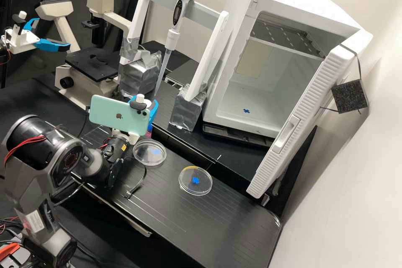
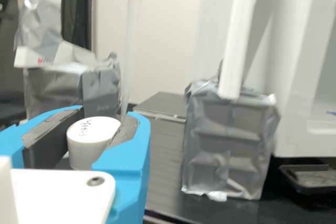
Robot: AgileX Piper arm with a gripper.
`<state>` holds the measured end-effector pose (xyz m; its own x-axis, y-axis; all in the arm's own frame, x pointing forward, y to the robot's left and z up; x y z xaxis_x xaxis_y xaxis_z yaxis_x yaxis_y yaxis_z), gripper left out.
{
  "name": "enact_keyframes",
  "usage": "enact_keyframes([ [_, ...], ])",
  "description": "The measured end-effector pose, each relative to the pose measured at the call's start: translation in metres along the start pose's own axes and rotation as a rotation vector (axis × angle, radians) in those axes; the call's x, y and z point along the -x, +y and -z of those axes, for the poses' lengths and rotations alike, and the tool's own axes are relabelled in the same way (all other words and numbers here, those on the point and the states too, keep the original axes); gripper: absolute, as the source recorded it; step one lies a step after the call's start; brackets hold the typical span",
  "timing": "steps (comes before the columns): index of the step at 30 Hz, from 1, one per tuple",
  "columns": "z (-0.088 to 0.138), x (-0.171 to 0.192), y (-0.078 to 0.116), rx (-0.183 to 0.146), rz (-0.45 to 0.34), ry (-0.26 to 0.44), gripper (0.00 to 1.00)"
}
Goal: Open the bottle
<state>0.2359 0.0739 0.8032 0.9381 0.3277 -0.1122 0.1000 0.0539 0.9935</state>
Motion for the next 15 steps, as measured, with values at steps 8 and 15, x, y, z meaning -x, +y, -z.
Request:
enact_keyframes([
  [8, 0.006, 0.028, -0.003, -0.013, 0.01, 0.07, 0.0],
  [15, -0.001, 0.049, -0.02, -0.017, 0.096, 0.038, 0.0],
])
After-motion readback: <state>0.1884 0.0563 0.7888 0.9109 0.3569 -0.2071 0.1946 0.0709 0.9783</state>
